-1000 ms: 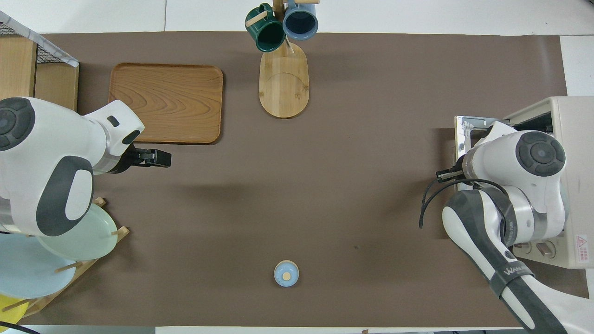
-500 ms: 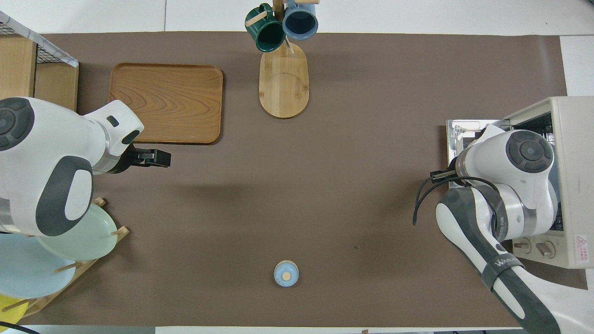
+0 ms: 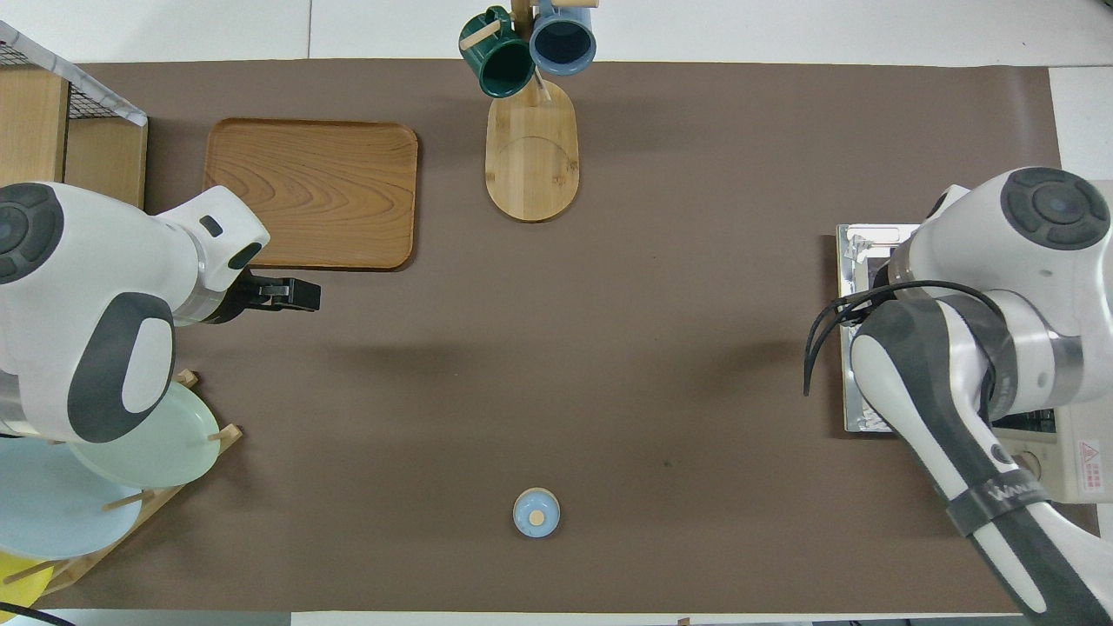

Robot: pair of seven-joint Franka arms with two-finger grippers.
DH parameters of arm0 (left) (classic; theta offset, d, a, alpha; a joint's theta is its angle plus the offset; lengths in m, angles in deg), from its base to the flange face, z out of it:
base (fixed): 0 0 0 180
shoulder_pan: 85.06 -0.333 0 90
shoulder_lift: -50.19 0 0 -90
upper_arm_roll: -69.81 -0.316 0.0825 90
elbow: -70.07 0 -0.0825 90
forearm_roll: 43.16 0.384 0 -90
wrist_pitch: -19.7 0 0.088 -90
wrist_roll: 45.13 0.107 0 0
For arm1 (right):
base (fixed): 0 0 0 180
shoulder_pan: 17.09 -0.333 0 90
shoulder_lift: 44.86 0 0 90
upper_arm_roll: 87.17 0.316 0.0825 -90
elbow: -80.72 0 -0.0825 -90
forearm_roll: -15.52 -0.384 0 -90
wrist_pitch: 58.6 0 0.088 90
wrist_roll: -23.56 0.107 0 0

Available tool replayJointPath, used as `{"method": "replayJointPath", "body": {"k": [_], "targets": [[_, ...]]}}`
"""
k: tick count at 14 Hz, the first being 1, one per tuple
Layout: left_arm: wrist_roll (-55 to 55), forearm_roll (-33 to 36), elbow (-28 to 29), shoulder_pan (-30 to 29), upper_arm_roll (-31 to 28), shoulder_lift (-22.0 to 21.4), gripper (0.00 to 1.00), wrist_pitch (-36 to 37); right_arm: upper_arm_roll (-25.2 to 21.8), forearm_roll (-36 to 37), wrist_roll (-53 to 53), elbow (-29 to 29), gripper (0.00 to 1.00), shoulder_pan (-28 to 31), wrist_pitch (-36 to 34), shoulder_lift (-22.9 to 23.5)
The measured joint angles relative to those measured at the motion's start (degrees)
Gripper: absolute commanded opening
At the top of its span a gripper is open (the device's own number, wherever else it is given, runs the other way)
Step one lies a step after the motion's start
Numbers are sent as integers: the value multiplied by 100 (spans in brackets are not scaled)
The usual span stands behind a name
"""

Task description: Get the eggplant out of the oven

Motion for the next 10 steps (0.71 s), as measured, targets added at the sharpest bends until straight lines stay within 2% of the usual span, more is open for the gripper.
{"method": "replayJointPath", "body": {"k": [3, 8, 9, 10], "targets": [[0, 0, 0, 0, 0, 0, 100, -4, -40, 0, -597, 106, 43, 471, 27, 2], [0, 0, 0, 14, 13, 0, 100, -31, -24, 0, -622, 651, 36, 418, 717, -22], [0, 0, 0, 26, 24, 0, 100, -38, -25, 0, -622, 728, 29, 416, 812, -37], [0, 0, 0, 35, 33, 0, 100, -42, -26, 0, -622, 809, 0, 421, 901, -60]]}}
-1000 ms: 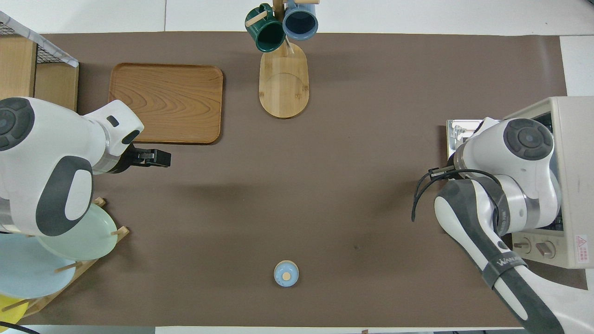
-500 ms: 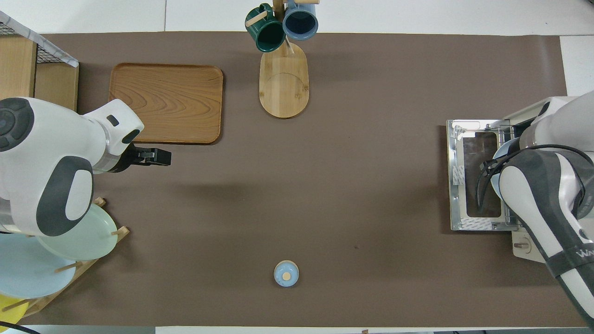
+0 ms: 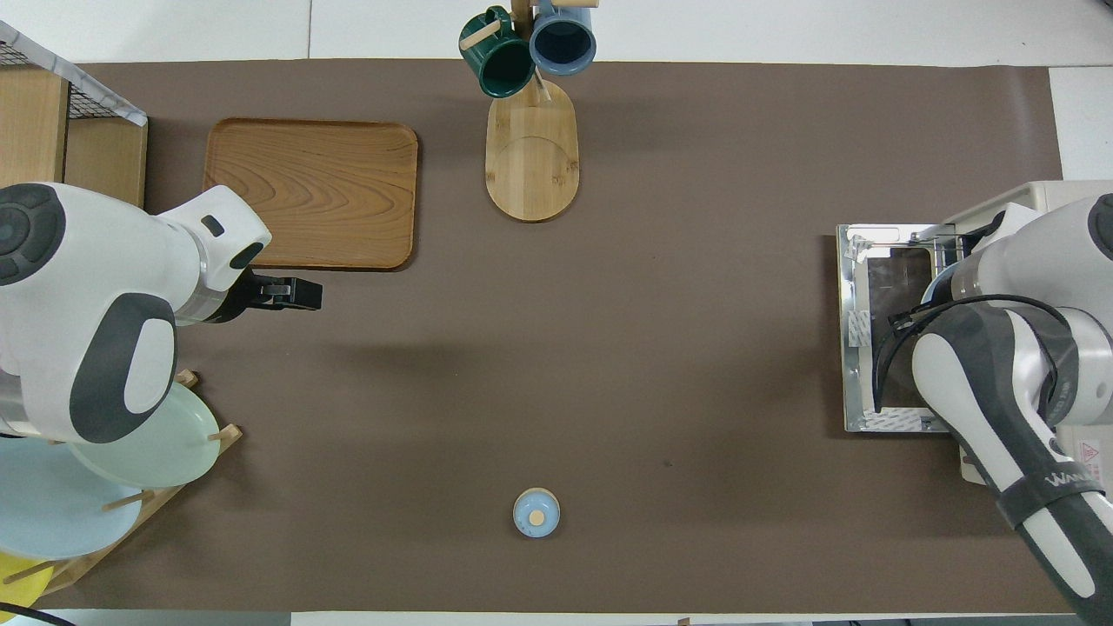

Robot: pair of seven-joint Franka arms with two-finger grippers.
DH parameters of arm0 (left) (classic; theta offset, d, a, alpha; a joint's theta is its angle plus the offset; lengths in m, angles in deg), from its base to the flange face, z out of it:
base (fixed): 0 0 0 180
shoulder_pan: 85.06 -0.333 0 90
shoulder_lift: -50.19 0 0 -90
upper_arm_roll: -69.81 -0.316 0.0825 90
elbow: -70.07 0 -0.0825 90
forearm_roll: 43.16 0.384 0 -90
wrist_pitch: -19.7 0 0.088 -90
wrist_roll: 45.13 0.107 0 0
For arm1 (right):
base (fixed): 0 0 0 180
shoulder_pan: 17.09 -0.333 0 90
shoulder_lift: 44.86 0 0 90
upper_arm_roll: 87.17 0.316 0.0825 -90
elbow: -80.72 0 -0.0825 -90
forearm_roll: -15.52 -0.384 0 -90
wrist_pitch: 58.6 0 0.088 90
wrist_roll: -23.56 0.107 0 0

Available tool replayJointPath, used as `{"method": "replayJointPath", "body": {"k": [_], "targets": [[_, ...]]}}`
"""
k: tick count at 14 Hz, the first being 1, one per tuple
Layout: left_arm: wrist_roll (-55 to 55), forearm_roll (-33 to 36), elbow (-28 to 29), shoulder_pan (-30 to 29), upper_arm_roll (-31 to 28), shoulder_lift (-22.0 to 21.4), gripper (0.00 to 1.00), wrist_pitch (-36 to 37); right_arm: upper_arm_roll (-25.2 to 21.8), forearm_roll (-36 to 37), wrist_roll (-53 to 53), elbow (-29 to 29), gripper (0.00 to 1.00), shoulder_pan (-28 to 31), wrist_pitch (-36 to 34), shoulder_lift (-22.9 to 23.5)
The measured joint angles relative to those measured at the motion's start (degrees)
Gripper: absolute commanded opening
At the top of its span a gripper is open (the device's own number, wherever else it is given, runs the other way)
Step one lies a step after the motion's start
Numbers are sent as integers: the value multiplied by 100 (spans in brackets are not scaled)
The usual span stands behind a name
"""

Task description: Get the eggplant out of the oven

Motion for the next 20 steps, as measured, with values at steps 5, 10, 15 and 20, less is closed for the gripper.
{"method": "replayJointPath", "body": {"k": [5, 10, 15, 20], "targets": [[0, 0, 0, 19, 2, 0, 100, -62, 26, 188, 10, 113, 0, -113, 8, -183], [0, 0, -9, 20, 2, 0, 100, -112, 86, 308, 1455, -573, 0, -1560, -799, -118], [-38, -121, -70, 19, -20, 1, 100, -126, 158, 303, 3945, -2109, 0, -3522, -1482, 955], [-67, -163, -200, 8, -46, 22, 100, -155, 311, 76, 5270, -3952, 0, -4351, -1450, 2770]]}}
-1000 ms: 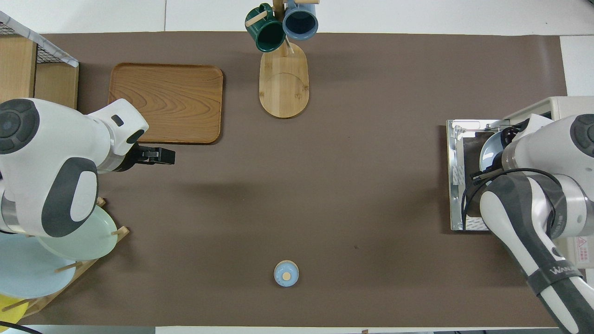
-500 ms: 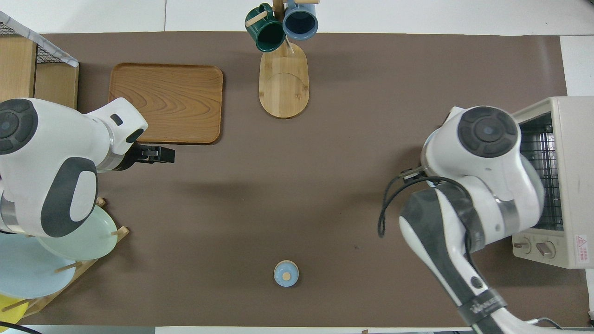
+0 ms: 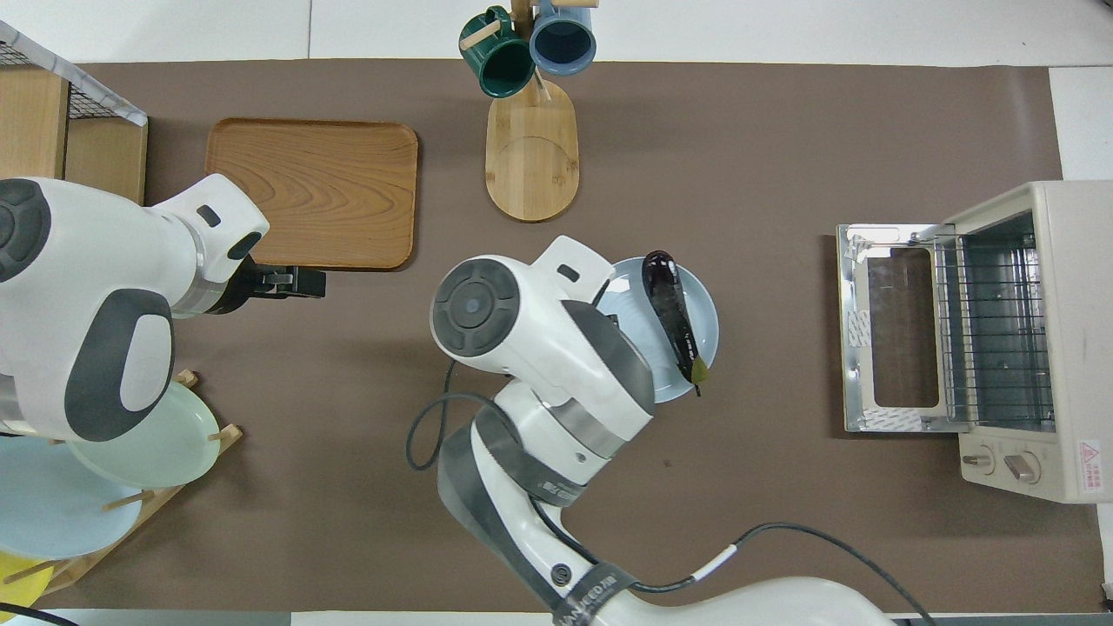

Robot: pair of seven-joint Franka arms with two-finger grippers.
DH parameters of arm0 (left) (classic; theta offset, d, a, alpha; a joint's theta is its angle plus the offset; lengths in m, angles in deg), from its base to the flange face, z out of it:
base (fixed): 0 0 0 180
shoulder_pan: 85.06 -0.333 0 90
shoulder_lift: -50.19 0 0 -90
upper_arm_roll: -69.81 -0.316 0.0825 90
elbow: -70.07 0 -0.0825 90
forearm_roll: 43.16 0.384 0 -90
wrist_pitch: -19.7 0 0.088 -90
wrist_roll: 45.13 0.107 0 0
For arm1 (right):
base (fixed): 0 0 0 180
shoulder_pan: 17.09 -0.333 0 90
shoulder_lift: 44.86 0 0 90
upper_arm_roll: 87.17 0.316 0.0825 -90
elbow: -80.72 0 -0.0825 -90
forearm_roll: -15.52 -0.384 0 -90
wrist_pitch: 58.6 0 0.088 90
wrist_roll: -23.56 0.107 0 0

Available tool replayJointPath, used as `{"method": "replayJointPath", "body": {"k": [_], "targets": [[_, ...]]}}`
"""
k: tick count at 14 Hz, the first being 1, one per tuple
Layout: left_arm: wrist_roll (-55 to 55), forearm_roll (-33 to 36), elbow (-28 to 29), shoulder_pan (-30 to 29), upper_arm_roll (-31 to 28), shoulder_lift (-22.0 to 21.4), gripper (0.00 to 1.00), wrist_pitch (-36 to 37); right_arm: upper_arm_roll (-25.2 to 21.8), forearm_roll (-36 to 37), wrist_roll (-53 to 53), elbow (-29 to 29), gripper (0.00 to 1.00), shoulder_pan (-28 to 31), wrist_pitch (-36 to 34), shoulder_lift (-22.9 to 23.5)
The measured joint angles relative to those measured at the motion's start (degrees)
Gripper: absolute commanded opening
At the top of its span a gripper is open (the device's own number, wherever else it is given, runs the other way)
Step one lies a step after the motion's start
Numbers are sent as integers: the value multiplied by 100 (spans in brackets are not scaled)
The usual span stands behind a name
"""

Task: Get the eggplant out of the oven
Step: 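Pull the eggplant out with the right gripper while the left gripper approaches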

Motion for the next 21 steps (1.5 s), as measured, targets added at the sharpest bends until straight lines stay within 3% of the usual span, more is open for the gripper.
{"method": "replayJointPath", "body": {"k": [4, 6, 7, 10, 12, 13, 14, 16, 18, 21], "targets": [[-82, -91, -366, -79, -32, 176, 100, 1, 343, -65, 597, 28, 0, -146, 476, 332], [-105, -104, -418, -88, -32, 231, 100, 1, 343, -100, 714, 73, 33, -224, 555, 386], [-113, -106, -427, -88, -32, 245, 100, 1, 335, -173, 725, 100, 41, -208, 644, 389], [-126, -112, -429, -88, -32, 250, 100, 1, 306, -204, 725, 83, 56, -111, 711, 346], [-166, -117, -429, -88, -27, 250, 100, 1, 244, -149, 660, 33, 58, 6, 374, 132], [-208, -119, -429, -84, -18, 250, 100, 1, 224, -106, 429, 18, 54, 150, 119, -37], [-240, -121, -429, -75, -7, 250, 100, 3, 211, -71, 95, 15, 43, 367, -148, -231], [-312, -200, -429, -33, 9, 251, 100, 5, 193, -53, -722, 26, 2, 1027, -630, -584], [-512, -299, -429, 114, 36, 252, 100, 6, 185, -14, -1547, 208, 0, 1694, -893, -801], [-1309, -316, -429, 784, 72, 317, 100, 0, 186, 643, -1875, 1251, 0, 2152, -293, -1010]]}}
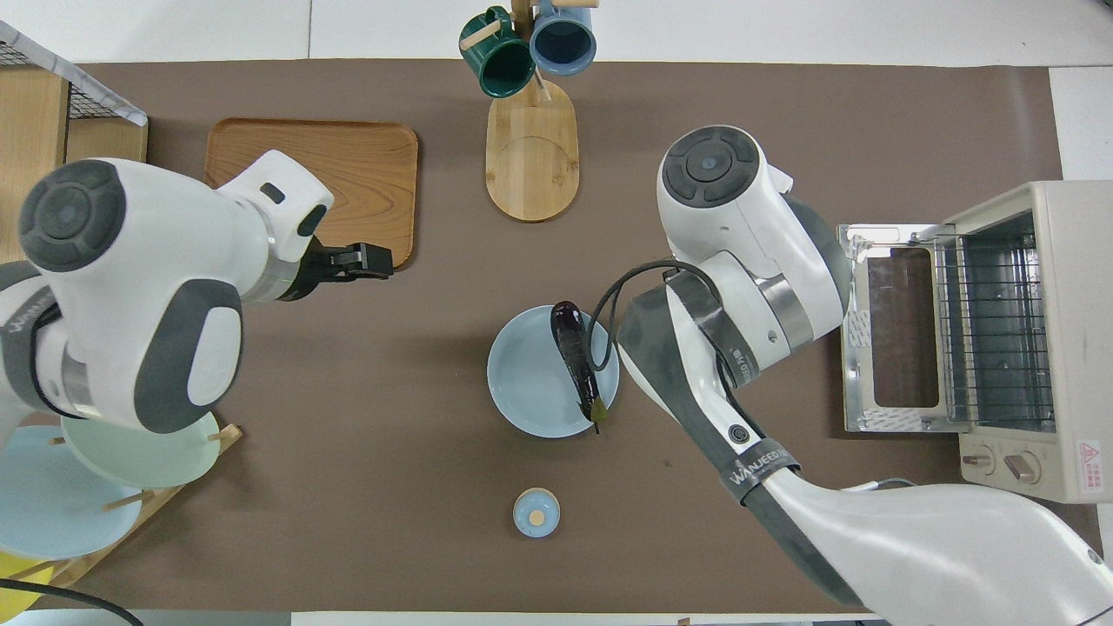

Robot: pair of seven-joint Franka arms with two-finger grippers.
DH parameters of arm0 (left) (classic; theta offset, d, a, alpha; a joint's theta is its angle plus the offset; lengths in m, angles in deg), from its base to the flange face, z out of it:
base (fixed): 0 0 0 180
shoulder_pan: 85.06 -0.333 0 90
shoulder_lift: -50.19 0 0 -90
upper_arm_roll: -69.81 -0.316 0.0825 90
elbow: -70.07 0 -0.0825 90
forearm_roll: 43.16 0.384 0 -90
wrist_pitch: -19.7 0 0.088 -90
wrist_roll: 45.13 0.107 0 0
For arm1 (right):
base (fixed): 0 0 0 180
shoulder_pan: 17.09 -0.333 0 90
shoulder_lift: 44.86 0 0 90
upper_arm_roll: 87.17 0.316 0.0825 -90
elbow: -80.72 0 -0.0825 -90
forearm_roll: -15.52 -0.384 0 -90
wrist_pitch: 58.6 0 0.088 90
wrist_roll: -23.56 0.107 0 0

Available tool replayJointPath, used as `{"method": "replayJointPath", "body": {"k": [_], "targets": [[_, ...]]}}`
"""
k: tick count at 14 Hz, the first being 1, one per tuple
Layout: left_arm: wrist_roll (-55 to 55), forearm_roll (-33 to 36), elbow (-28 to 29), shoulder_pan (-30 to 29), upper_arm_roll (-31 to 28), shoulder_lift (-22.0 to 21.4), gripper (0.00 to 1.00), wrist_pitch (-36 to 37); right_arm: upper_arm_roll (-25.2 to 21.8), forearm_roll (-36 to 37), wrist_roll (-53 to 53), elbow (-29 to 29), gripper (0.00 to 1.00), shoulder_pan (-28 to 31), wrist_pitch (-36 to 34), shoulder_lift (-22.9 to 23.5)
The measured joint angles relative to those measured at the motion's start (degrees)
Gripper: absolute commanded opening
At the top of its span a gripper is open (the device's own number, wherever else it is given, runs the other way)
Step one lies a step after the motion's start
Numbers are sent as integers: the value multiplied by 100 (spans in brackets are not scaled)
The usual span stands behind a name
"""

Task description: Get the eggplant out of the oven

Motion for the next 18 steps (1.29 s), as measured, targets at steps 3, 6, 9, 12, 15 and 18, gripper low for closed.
{"method": "replayJointPath", "body": {"k": [3, 6, 9, 12, 15, 18], "targets": [[-844, -153, 1, 858, 24, 371, 100, -400, 1, 393, 11, 927, 0, 86, 608, -157], [-1274, -499, -37, 1508, 26, 918, 100, -982, 0, 717, 4, 1386, 0, 413, 954, -250], [-1696, -512, -306, 2065, 18, 1566, 100, -1309, 1, 1116, -49, 1820, 0, 677, 1347, -298], [-1805, -512, -448, 2335, 10, 1949, 96, -1418, 2, 1208, -267, 1930, 0, 848, 1347, -348], [-1811, -512, -450, 2362, -1, 2024, 81, -1425, 2, 1209, -508, 1988, 0, 1015, 1347, -373], [-1811, -512, -452, 2362, -20, 2024, 66, -1427, 3, 1209, -664, 2090, 0, 1211, 1354, -387]]}}
